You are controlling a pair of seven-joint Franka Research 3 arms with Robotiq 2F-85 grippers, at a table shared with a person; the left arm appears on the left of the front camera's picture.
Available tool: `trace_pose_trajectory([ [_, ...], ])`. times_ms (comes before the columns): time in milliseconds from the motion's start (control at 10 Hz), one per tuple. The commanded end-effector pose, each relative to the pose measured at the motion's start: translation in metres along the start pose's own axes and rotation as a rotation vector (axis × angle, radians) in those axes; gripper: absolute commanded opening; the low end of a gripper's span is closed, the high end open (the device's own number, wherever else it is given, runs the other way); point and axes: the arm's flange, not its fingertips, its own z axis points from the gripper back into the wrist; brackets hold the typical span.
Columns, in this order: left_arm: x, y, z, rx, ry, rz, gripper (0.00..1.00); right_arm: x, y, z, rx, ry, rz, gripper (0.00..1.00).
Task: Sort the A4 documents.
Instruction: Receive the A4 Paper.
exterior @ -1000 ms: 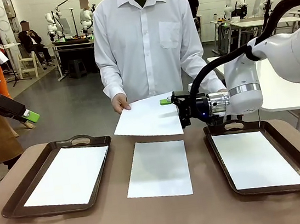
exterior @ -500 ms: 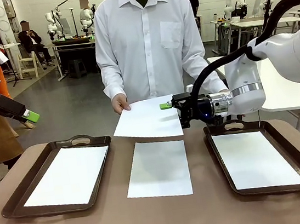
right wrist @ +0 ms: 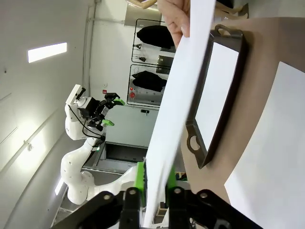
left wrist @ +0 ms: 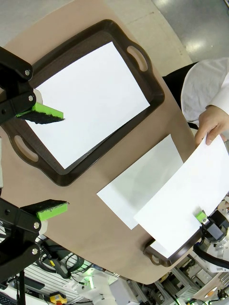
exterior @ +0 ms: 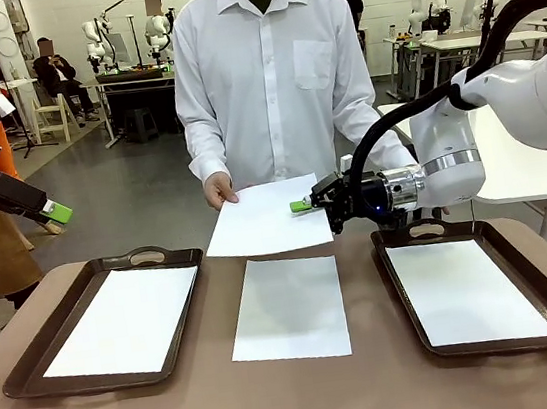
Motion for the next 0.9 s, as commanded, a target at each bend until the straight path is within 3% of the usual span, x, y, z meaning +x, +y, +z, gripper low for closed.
trace_pose_trajectory([
  [0,-0.002,0.001,0.000,0.005,0.002,-0.020,0.83,0.009,0.000,0.001,-0.001,0.022,-0.021,0.07],
  [100,-0.002,0.001,0.000,0.005,0.002,-0.020,0.83,0.010,0.000,0.001,0.000,0.021,-0.022,0.00],
  [500,-0.002,0.001,0.000,0.005,0.002,-0.020,0.83,0.010,0.001,0.002,0.002,0.022,-0.026,0.00],
  [600,-0.002,0.001,0.000,0.005,0.002,-0.020,0.83,0.012,0.006,0.006,0.077,0.091,0.017,0.00],
  [700,-0.002,0.001,0.000,0.005,0.002,-0.020,0.83,0.001,-0.001,0.000,0.000,0.000,-0.006,0.00],
  [800,-0.002,0.001,0.000,0.005,0.002,-0.020,0.83,0.001,-0.001,0.000,0.000,0.000,-0.006,0.00],
])
